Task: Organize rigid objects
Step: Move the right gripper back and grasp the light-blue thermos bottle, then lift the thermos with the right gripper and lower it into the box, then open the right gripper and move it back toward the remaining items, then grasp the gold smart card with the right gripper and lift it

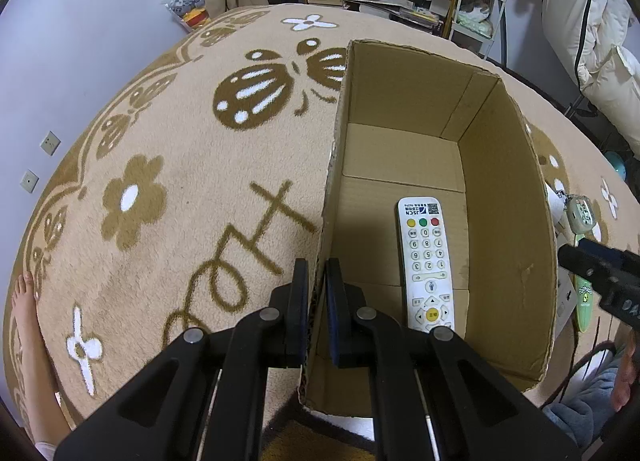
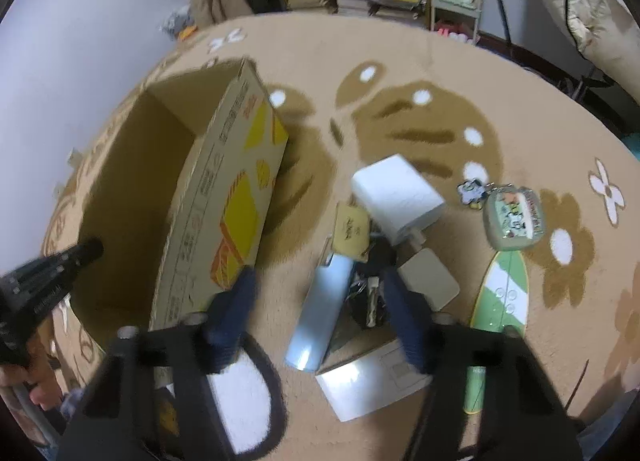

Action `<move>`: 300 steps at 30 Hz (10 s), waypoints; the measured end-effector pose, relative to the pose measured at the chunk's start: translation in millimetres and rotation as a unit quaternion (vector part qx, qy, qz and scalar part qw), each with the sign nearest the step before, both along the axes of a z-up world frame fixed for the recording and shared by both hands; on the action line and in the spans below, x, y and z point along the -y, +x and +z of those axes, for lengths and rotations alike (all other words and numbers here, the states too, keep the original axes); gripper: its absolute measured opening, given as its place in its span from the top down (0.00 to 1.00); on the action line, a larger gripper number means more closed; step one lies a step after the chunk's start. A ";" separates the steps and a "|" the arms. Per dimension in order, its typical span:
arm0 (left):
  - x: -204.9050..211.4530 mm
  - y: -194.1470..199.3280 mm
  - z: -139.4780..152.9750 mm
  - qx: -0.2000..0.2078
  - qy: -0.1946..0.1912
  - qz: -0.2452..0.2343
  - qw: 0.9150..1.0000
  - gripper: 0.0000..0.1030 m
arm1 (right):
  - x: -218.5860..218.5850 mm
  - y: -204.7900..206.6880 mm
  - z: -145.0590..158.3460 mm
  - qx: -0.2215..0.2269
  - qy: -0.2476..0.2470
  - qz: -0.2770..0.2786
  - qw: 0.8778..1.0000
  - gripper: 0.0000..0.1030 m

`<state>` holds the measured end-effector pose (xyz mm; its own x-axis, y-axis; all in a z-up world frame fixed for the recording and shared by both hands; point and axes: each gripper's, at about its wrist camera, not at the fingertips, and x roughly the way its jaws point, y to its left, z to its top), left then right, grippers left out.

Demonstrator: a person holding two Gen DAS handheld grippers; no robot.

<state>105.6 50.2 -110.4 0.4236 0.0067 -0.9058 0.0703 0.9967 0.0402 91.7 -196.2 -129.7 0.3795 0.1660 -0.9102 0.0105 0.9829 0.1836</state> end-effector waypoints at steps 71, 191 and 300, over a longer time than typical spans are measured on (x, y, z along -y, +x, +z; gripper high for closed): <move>-0.6 -1.8 0.2 -0.003 -0.001 0.002 1.000 0.93 | 37.0 -17.0 2.2 -0.032 0.074 -0.122 0.989 0.72; -3.4 1.4 -5.7 -0.008 -0.007 -0.001 1.000 0.93 | -57.6 17.5 73.7 0.148 -0.022 0.002 0.989 0.01; -3.9 0.0 -6.3 -0.008 -0.008 0.001 1.000 0.92 | -10.2 10.2 32.9 0.113 -0.032 -0.046 0.992 0.71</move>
